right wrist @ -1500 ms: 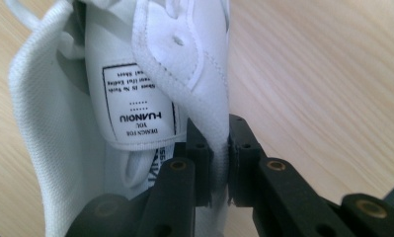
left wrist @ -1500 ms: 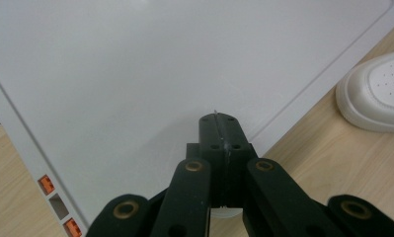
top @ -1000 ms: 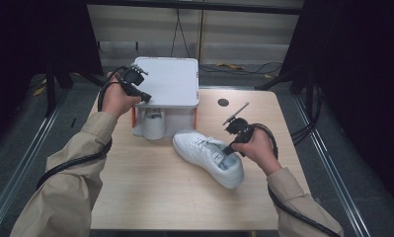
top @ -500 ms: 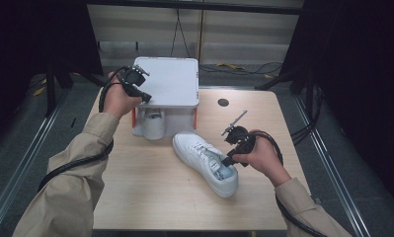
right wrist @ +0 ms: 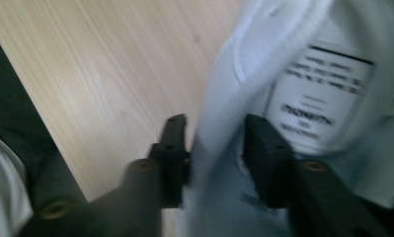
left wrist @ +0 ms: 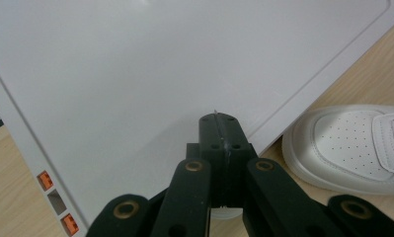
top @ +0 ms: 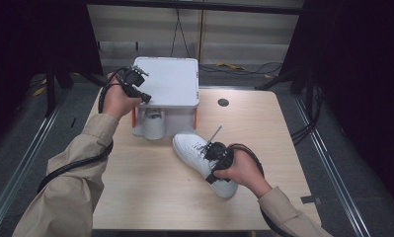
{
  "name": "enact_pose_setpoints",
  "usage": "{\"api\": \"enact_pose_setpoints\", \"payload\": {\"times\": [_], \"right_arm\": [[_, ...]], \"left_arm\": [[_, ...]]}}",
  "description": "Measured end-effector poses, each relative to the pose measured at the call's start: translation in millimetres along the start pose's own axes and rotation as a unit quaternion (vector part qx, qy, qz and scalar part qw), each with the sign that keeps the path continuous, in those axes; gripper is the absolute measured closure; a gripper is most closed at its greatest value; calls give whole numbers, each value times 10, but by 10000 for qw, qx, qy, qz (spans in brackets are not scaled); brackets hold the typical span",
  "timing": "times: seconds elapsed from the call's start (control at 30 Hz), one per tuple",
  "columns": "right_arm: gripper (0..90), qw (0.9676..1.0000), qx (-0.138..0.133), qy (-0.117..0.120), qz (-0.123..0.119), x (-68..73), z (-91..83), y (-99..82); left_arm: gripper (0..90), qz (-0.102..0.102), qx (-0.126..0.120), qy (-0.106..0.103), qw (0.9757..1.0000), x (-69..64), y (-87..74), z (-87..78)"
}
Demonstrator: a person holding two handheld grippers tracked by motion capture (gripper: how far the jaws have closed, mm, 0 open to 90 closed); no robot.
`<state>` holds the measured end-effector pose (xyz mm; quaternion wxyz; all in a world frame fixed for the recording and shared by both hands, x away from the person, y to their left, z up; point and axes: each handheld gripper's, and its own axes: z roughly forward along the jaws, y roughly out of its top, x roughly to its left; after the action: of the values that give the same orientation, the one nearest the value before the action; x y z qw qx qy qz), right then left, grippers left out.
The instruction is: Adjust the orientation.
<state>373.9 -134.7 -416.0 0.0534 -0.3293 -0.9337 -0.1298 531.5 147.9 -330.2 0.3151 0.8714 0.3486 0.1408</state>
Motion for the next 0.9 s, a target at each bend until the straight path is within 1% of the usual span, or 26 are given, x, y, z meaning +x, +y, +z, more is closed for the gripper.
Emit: {"api": "enact_pose_setpoints", "payload": {"times": [0.03, 0.13, 0.17, 0.2, 0.23, 0.3, 0.37, 0.4, 0.43, 0.47, 0.53, 0.57, 0.6, 0.63, 0.67, 0.7, 0.73, 0.77, 0.8, 0.83, 0.87, 0.9], "right_arm": [[776, 10000, 22, 32, 88, 9, 12, 15], [819, 9997, 88, -167, 171, 48, -12, 31], [826, 9995, 43, -225, 200, 59, -31, 25], [831, 9994, -56, -266, 204, 65, -65, 18], [836, 9989, -243, -294, 284, 82, -118, 9], [840, 9969, -571, -429, 326, 134, -244, 11], [841, 9957, -722, -468, 337, 171, -346, 51], [842, 9942, -849, -589, 308, 187, -394, 82], [842, 9939, -856, -606, 332, 192, -438, 120], [842, 9921, -987, -670, 379, 187, -483, 157], [841, 9906, -1046, -739, 487, 158, -538, 255], [840, 9886, -1124, -851, 531, 146, -548, 304], [840, 9889, -1086, -827, 592, 124, -532, 358], [838, 9870, -1143, -887, 703, 104, -515, 404], [836, 9860, -1142, -956, 752, 86, -480, 448], [834, 9866, -1062, -881, 867, 58, -424, 491], [828, 9855, -1034, -949, 948, 32, -361, 522], [828, 9867, -936, -886, 987, 5, -280, 553], [825, 9885, -857, -819, 935, 6, -199, 579], [816, 9891, -840, -767, 934, 32, -136, 600], [795, 9899, -831, -775, 850, 73, -89, 625], [779, 9900, -931, -666, 823, 99, -42, 652]], "left_arm": [[900, -9, 1, -9, 10000, 3, -2, -1], [900, -25, -31, -20, 10000, 6, -7, 1], [900, -25, -29, -22, 10000, 4, -6, 1], [900, 9, -20, -6, 10000, 3, -4, 1], [900, 17, -1, -8, 10000, 2, 0, 0], [900, 37, 41, -4, 10000, 3, 9, -1], [900, 39, 46, 8, 10000, -3, 14, 2], [900, 46, 43, 11, 10000, -7, 15, 3], [900, 63, 39, 23, 10000, -6, 13, 2], [900, 74, 40, 19, 10000, -4, 11, 0], [900, 30, 11, 9, 10000, -5, 2, 0], [900, 39, 8, 9, 10000, -5, 2, 1], [900, 44, 10, 3, 10000, -5, 2, 1], [900, 44, 10, 3, 10000, -5, 2, 1], [900, 64, 8, 11, 10000, -8, 3, 2], [900, 101, 31, 12, 9999, -5, 4, -1], [900, 77, 9, 19, 10000, -10, 2, 1], [900, 80, 22, 14, 10000, -7, 1, -1], [900, 80, 22, 14, 10000, -7, 1, -1], [900, 65, -10, -5, 10000, -3, -3, 2], [900, 50, -26, -17, 10000, -3, -4, 4], [900, 56, -15, -6, 10000, -5, -4, 3]]}}
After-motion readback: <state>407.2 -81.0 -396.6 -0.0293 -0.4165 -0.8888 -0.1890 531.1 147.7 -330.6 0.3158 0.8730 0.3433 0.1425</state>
